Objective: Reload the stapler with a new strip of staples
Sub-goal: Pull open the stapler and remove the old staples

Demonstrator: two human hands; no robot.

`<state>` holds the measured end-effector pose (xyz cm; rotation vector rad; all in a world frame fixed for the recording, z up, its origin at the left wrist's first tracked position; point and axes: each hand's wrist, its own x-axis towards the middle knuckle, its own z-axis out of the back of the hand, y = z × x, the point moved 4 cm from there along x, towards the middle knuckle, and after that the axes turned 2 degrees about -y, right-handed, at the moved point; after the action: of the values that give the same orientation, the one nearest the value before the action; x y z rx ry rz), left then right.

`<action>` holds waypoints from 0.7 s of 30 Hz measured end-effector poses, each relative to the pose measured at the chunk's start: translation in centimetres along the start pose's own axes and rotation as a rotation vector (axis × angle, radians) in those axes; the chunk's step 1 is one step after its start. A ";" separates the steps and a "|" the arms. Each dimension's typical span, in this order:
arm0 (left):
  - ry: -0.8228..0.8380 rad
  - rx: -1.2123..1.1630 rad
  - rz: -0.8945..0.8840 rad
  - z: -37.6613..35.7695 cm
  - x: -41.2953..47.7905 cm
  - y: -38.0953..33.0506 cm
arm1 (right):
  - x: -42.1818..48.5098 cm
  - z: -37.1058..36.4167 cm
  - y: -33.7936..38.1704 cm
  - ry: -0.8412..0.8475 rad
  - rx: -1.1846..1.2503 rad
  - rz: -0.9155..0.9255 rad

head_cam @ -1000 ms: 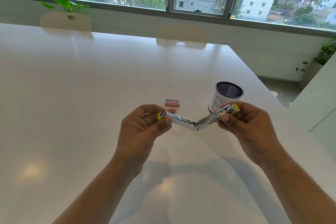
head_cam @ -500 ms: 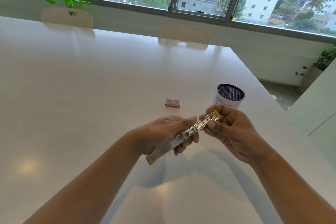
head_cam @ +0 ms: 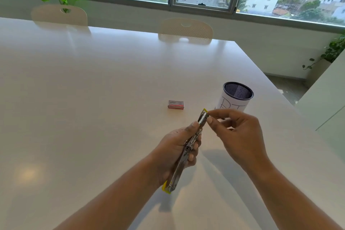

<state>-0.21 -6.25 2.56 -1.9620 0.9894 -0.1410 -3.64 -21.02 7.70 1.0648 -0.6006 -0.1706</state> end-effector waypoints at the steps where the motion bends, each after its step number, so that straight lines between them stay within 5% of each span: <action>1: -0.015 0.002 0.002 0.0 0.0 0.1 | -0.1 0.0 0.1 -0.005 -0.038 0.050; 13: -0.055 -0.016 0.004 -0.2 -0.3 -0.2 | -1.3 -0.7 1.4 -0.046 -0.241 0.351; 21: -0.072 0.019 -0.025 0.0 -0.4 -0.2 | -0.8 -0.9 2.4 0.029 -0.245 0.267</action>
<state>-0.35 -5.91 2.84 -1.9496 0.9143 -0.0930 -4.18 -18.87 9.15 0.7409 -0.6713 0.0054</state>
